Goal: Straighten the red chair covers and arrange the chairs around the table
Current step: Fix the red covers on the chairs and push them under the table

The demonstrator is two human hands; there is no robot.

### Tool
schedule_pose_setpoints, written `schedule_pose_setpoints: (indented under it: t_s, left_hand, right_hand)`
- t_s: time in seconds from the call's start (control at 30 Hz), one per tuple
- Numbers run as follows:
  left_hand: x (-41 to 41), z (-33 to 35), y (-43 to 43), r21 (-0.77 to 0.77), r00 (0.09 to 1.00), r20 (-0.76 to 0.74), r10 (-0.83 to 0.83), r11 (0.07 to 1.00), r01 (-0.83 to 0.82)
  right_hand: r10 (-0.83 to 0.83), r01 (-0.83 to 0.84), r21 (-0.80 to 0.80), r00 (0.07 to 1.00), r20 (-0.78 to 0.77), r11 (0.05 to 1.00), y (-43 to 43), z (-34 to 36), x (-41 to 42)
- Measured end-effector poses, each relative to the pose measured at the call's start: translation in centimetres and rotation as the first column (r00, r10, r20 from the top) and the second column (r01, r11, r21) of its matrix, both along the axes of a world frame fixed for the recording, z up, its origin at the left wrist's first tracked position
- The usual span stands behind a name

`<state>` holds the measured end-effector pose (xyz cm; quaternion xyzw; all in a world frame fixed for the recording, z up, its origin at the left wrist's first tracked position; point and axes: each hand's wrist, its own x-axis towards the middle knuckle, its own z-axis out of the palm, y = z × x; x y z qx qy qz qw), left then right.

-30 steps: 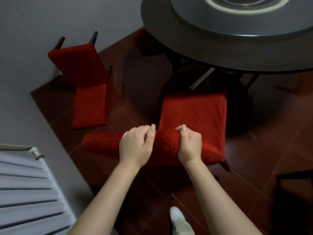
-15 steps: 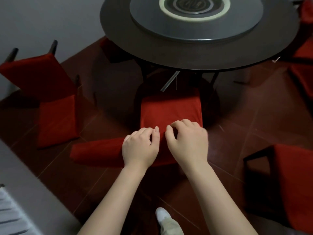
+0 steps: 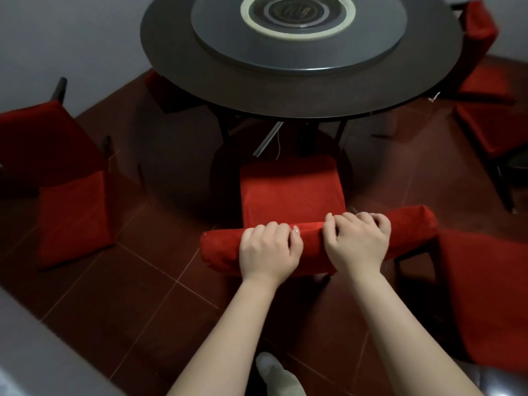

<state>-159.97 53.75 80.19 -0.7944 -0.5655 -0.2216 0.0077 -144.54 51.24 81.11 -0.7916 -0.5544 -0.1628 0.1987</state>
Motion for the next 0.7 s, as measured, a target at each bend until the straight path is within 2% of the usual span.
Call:
schedule_pose_setpoints:
  t_s: [0.17,0.27,0.37,0.57,0.7]
  left_hand:
    - [5.0,-0.2,-0.6,0.0,0.993,-0.081,-0.083,0.997,0.084]
    - [5.0,-0.8,-0.4,0.025,0.99,-0.105,-0.099,0.994,0.102]
    - [4.0,-0.8,0.3,0.03,0.988,-0.116,-0.101,0.994,0.106]
    - [3.9,1.0,0.0,-0.174,0.981,-0.146,-0.131,0.979,0.105]
    - [2.0,2.2,-0.1,-0.332,0.947,-0.158,-0.279,0.918,0.216]
  right_hand:
    - [-0.1,0.099,-0.048,0.995,-0.025,0.994,-1.6,-1.0,4.7]
    - [-0.092,0.091,-0.069,0.996,-0.011,0.993,-1.8,-1.3,4.8]
    - [-0.106,0.098,-0.117,0.992,-0.066,0.988,-0.9,-1.1,3.7]
    - [-0.09,0.072,-0.229,0.993,-0.07,0.971,-1.4,-0.4,3.5]
    - [-0.074,0.023,-0.497,0.994,-0.083,0.867,-0.8,1.2,3.1]
